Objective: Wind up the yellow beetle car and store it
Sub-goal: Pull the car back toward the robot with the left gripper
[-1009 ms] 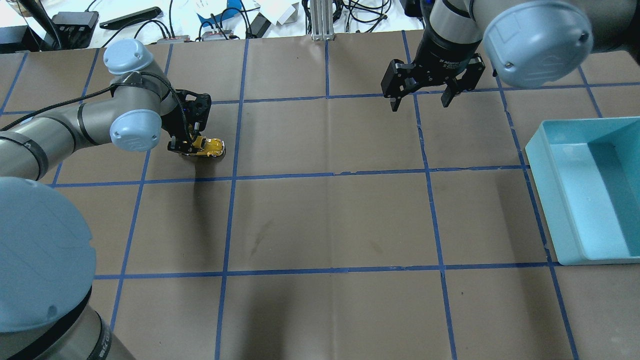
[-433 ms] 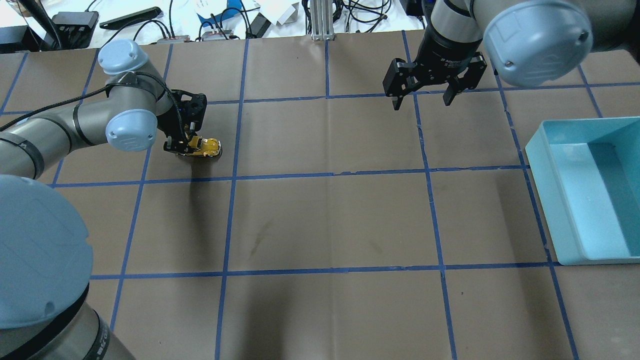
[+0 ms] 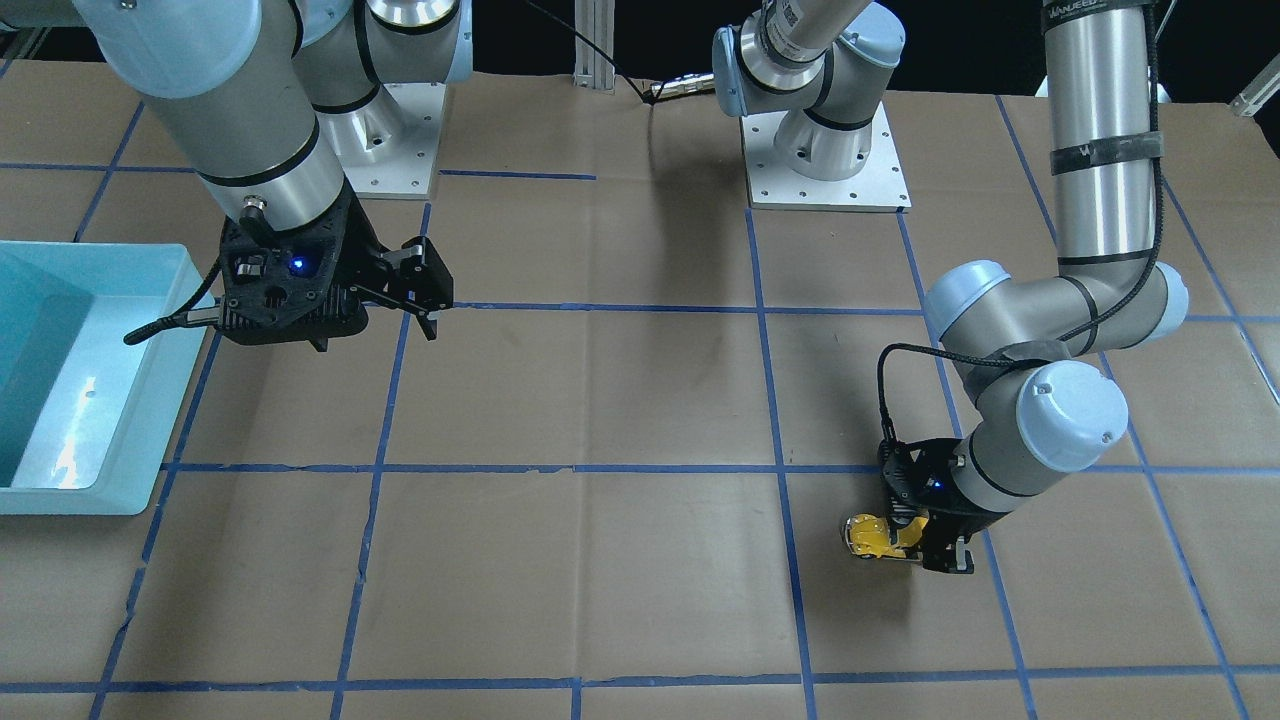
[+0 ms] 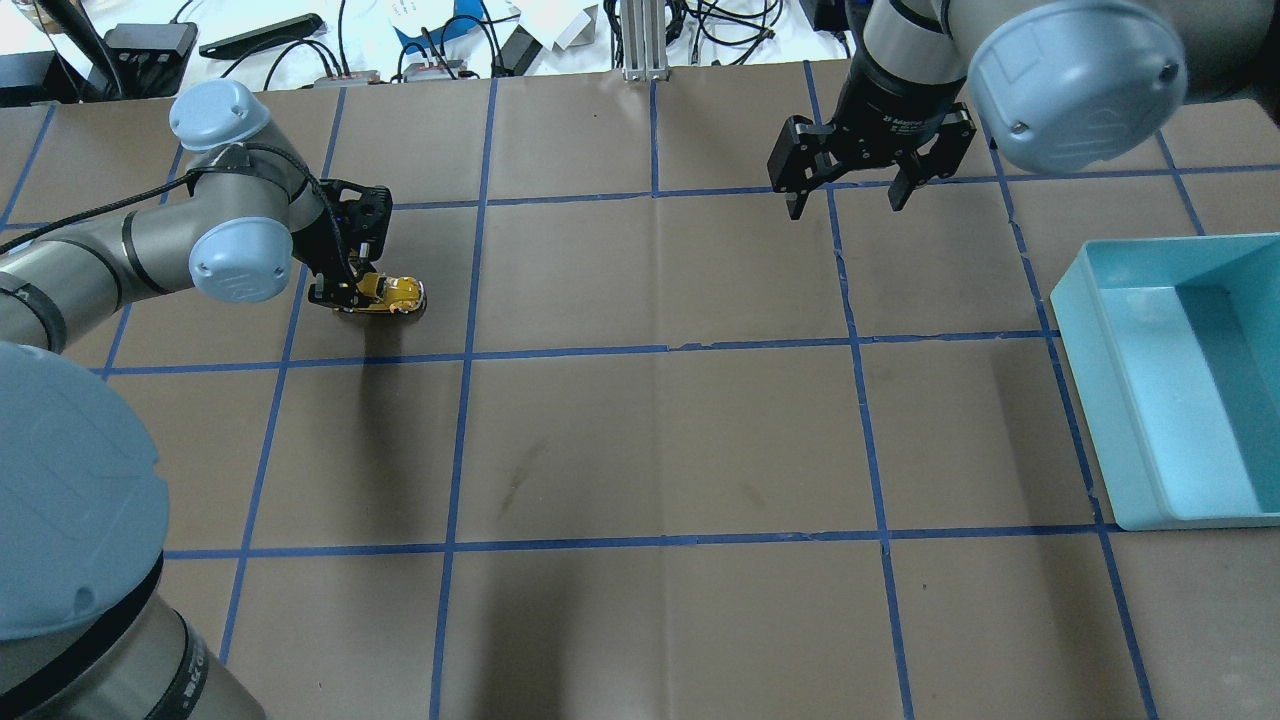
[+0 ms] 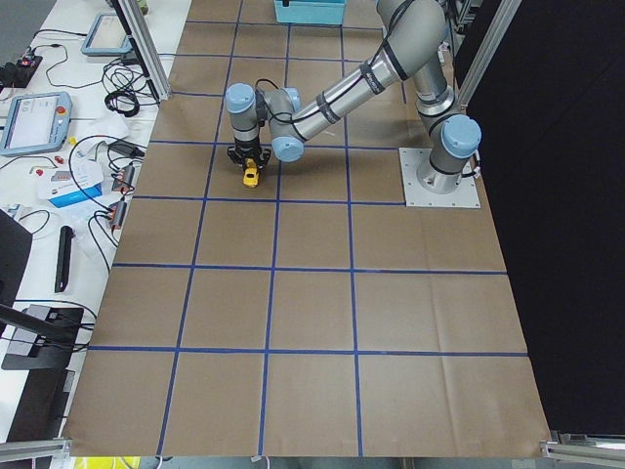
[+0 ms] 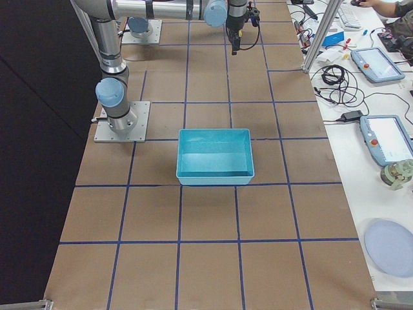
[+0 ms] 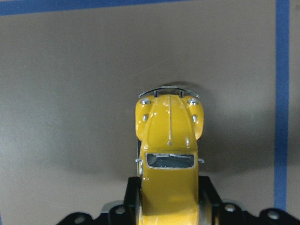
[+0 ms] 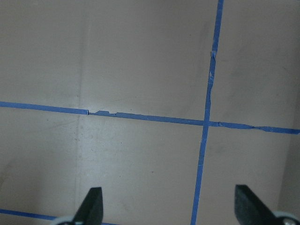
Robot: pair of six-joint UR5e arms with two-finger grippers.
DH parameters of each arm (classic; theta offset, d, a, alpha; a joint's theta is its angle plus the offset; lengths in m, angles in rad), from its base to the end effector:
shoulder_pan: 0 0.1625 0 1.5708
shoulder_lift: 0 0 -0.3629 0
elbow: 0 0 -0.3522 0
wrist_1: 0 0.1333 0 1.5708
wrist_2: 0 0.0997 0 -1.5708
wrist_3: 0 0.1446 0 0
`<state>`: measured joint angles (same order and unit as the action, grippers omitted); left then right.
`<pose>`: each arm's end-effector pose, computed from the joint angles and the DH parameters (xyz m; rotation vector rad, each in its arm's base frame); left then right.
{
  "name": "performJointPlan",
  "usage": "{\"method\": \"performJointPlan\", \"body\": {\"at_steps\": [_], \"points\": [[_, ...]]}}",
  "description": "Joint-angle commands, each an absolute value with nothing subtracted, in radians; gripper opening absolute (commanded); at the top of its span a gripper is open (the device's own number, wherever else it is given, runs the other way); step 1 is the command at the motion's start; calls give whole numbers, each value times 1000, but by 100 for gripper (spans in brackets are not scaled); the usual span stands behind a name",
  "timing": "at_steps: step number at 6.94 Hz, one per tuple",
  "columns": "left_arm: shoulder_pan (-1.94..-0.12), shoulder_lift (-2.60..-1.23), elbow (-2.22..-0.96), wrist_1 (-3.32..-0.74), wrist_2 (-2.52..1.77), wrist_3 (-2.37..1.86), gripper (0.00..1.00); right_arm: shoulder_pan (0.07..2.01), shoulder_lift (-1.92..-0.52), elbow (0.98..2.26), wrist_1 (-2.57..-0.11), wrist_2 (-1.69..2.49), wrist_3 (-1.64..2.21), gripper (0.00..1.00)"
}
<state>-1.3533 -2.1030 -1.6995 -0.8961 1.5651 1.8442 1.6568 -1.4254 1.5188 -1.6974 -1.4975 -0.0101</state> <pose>-0.0093 -0.5795 0.1158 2.2762 2.1523 -0.0187 0.1870 -0.4934 0.3479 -0.1492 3.0631 -0.0466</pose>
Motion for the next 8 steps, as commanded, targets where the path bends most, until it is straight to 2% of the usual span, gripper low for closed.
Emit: {"method": "performJointPlan", "body": {"at_steps": [1,8], "points": [[-1350,-2106,-1700,-894,1566,1899,0,1657,-1431,1517,-1698,-1499,-9,100],[-1329,-2106,-1700,-894,1572,1899,0,1654,-1424,1523,-1695,-1494,-12,100]]}}
